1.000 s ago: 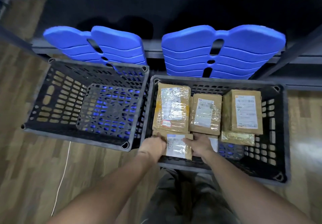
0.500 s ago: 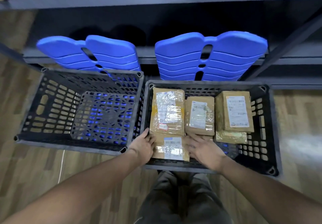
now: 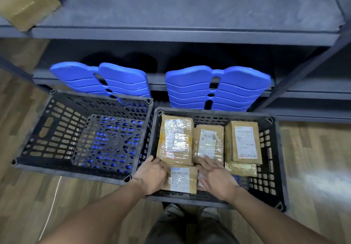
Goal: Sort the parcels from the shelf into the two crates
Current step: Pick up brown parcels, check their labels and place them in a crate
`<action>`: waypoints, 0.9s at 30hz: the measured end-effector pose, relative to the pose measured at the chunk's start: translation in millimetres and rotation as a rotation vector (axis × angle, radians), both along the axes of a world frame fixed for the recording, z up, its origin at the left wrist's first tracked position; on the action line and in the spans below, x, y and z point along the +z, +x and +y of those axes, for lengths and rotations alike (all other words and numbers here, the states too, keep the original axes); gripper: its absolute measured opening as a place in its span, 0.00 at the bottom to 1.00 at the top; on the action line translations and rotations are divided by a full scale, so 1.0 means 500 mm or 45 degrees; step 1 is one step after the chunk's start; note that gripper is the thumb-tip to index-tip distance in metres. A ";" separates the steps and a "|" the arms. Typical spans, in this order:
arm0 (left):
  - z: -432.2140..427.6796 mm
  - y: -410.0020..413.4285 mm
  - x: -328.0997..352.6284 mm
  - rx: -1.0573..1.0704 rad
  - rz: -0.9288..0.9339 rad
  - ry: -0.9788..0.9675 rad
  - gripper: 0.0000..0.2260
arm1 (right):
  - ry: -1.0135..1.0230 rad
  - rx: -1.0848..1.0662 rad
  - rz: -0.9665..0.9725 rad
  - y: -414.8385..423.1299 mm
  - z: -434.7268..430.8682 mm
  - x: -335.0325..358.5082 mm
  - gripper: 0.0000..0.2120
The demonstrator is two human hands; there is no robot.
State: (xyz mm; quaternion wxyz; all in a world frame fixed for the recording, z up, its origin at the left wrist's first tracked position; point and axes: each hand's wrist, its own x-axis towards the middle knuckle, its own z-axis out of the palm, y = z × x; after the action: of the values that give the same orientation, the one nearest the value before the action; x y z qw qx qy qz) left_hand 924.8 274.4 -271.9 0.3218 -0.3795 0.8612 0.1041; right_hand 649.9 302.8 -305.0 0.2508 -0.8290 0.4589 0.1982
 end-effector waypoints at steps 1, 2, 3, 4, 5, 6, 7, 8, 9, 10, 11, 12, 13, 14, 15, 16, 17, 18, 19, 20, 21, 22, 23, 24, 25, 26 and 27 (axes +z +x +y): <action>-0.003 -0.010 0.018 0.091 0.064 -0.034 0.17 | 0.009 -0.115 -0.012 -0.001 -0.005 0.029 0.34; -0.007 -0.019 0.032 0.178 0.128 -0.086 0.20 | -0.031 -0.182 -0.029 -0.006 -0.012 0.049 0.35; -0.012 -0.030 0.048 0.266 0.192 -0.144 0.24 | -0.079 -0.220 -0.025 -0.011 -0.024 0.072 0.35; -0.018 -0.039 0.065 0.357 0.240 -0.184 0.30 | -0.090 -0.258 -0.015 -0.014 -0.036 0.093 0.36; -0.024 -0.049 0.081 0.439 0.262 -0.192 0.35 | -0.081 -0.284 -0.017 -0.016 -0.048 0.116 0.38; -0.032 -0.057 0.096 0.500 0.263 -0.185 0.39 | -0.101 -0.293 -0.022 -0.018 -0.061 0.138 0.42; -0.039 -0.067 0.112 0.548 0.255 -0.176 0.40 | -0.125 -0.296 -0.037 -0.022 -0.074 0.153 0.47; -0.047 -0.077 0.130 0.585 0.246 -0.179 0.41 | -0.149 -0.296 -0.052 -0.025 -0.088 0.169 0.51; -0.057 -0.086 0.150 0.614 0.236 -0.198 0.41 | -0.179 -0.293 -0.062 -0.028 -0.106 0.188 0.54; -0.068 -0.093 0.166 0.639 0.233 -0.228 0.40 | -0.225 -0.291 -0.074 -0.032 -0.124 0.203 0.56; -0.080 -0.098 0.181 0.668 0.246 -0.265 0.40 | -0.281 -0.282 -0.085 -0.035 -0.142 0.222 0.58; -0.091 -0.100 0.196 0.701 0.264 -0.310 0.41 | -0.326 -0.267 -0.084 -0.037 -0.159 0.240 0.58; -0.099 -0.101 0.211 0.731 0.270 -0.355 0.42 | -0.357 -0.256 -0.073 -0.037 -0.175 0.259 0.56; -0.107 -0.101 0.226 0.760 0.267 -0.396 0.41 | -0.401 -0.261 -0.071 -0.036 -0.192 0.276 0.54; -0.113 -0.100 0.240 0.792 0.265 -0.432 0.40 | -0.449 -0.273 -0.077 -0.034 -0.208 0.294 0.54; -0.119 -0.098 0.253 0.826 0.267 -0.462 0.39 | -0.486 -0.283 -0.084 -0.031 -0.225 0.310 0.55; -0.124 -0.095 0.264 0.855 0.265 -0.486 0.38 | -0.509 -0.286 -0.093 -0.026 -0.240 0.327 0.57; -0.128 -0.089 0.274 0.875 0.258 -0.509 0.37 | -0.536 -0.287 -0.111 -0.019 -0.253 0.343 0.58; -0.132 -0.083 0.283 0.896 0.253 -0.532 0.37 | -0.553 -0.291 -0.137 -0.011 -0.263 0.359 0.57; -0.136 -0.075 0.289 0.918 0.252 -0.551 0.38 | -0.568 -0.294 -0.167 -0.002 -0.272 0.372 0.56; -0.141 -0.064 0.296 0.940 0.251 -0.562 0.37 | -0.579 -0.297 -0.192 0.011 -0.279 0.385 0.53; -0.145 -0.053 0.304 0.958 0.249 -0.562 0.37 | -0.591 -0.299 -0.216 0.026 -0.286 0.395 0.51; -0.150 -0.039 0.312 0.975 0.254 -0.563 0.37 | -0.594 -0.302 -0.240 0.043 -0.293 0.404 0.49; -0.155 -0.025 0.318 0.987 0.266 -0.569 0.38 | -0.597 -0.305 -0.266 0.062 -0.300 0.410 0.49; -0.161 -0.008 0.326 0.993 0.278 -0.583 0.40 | -0.599 -0.303 -0.284 0.084 -0.306 0.414 0.49; -0.165 0.012 0.330 0.997 0.288 -0.598 0.42 | -0.600 -0.294 -0.292 0.108 -0.312 0.416 0.48; -0.170 0.034 0.331 1.003 0.295 -0.605 0.42 | -0.600 -0.282 -0.296 0.133 -0.317 0.417 0.47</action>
State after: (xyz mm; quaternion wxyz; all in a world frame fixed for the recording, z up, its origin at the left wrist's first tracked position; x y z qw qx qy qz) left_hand 941.8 189.4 -106.3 0.0640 -0.7263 0.6818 0.0599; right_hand 716.2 144.5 -96.5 0.1222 -0.8264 0.5483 -0.0388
